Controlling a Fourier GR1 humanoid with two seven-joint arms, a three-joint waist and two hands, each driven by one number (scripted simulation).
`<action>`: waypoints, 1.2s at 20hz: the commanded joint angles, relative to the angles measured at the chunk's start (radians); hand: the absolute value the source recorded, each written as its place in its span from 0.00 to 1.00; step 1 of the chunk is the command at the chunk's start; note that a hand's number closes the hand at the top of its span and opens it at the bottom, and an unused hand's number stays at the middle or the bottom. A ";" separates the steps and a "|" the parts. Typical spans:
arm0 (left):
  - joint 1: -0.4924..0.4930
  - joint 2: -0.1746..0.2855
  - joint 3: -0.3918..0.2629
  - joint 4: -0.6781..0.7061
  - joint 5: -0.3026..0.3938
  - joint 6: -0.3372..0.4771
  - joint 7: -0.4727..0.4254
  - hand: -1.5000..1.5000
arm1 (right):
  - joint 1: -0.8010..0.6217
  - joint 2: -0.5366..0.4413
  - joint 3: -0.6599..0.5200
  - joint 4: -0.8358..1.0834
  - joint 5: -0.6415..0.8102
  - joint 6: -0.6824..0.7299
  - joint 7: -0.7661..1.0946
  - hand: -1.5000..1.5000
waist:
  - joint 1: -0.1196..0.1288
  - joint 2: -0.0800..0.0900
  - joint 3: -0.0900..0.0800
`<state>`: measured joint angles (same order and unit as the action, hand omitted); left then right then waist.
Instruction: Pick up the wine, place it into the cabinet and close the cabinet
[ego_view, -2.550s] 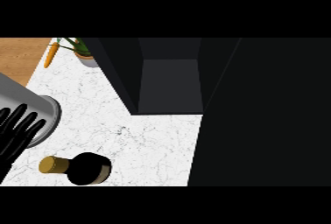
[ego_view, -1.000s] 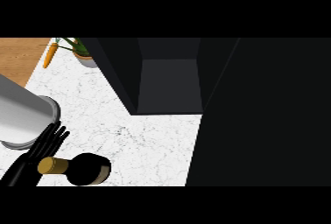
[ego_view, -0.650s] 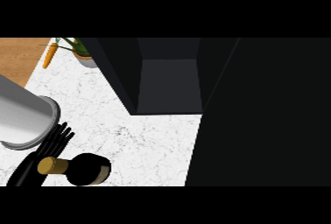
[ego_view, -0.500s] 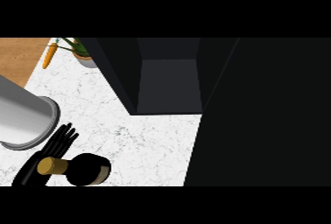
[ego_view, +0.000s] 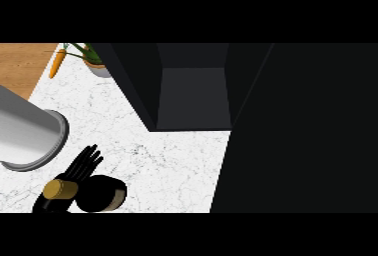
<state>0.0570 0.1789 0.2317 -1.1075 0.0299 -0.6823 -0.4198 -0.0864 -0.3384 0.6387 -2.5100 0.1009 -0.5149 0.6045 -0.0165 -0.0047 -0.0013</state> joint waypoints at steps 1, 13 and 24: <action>-0.024 -0.030 -0.045 0.060 -0.054 0.007 -0.079 0.00 | 0.041 -0.029 0.011 -0.169 0.098 0.006 0.066 0.00 | 0.003 0.001 0.000; -0.078 -0.019 -0.036 0.173 0.002 0.009 -0.167 1.00 | -0.043 -0.010 0.008 -0.122 0.094 -0.025 0.099 0.00 | 0.009 0.002 0.000; -0.102 -0.078 -0.005 0.214 -0.029 0.255 -0.303 1.00 | 0.044 -0.083 0.023 -0.192 0.053 -0.033 0.035 0.00 | -0.005 0.001 -0.001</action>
<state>-0.0239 0.1406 0.2055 -0.9696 0.0203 -0.4974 -0.6287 -0.0982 -0.3942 0.6376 -2.5088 0.0995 -0.5546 0.5850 -0.0151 -0.0052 0.0000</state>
